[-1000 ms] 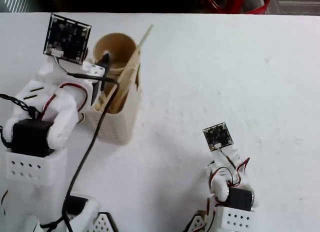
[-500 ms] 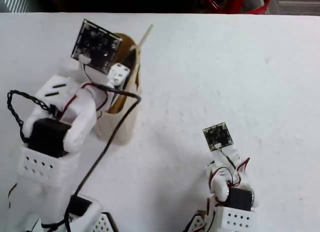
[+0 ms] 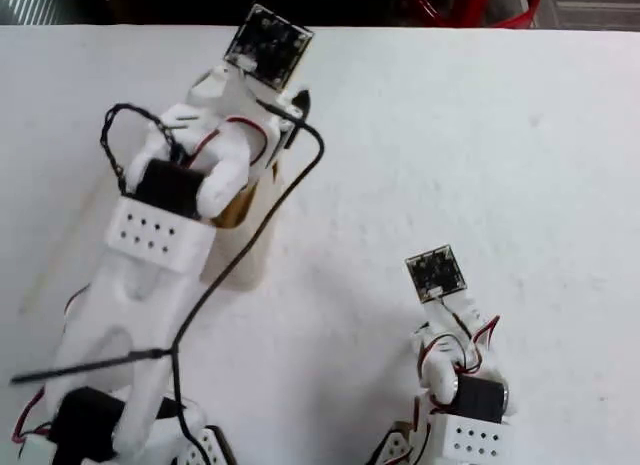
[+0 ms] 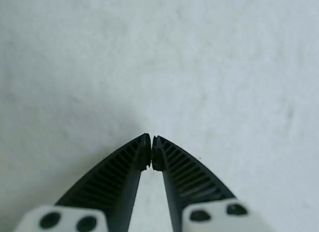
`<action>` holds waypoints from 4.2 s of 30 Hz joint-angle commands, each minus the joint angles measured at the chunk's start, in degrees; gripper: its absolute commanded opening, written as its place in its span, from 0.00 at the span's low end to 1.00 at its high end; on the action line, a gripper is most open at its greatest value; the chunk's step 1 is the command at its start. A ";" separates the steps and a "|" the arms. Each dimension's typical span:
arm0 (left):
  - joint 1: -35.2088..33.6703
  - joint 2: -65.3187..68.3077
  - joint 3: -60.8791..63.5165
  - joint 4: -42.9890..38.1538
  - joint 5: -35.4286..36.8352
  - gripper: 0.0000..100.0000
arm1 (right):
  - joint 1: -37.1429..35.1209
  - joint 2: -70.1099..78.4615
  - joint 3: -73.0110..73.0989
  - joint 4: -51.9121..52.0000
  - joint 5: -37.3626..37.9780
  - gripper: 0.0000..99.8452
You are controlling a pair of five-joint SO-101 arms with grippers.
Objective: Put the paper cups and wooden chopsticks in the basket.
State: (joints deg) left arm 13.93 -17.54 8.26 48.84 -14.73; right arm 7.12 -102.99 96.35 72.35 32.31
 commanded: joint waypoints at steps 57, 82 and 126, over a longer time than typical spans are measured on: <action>-64.04 12.18 12.75 -2.11 -22.59 0.15 | 0.22 -0.40 0.53 -0.92 0.18 0.02; -55.69 48.57 -17.58 20.22 -41.14 0.15 | 0.22 -0.40 0.53 -0.92 0.18 0.02; -23.25 -55.43 17.05 5.98 0.26 0.02 | 0.22 -0.40 0.53 -0.92 0.18 0.02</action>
State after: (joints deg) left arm -21.58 -58.86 19.52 63.43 -17.89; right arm 7.12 -102.99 96.35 72.35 32.31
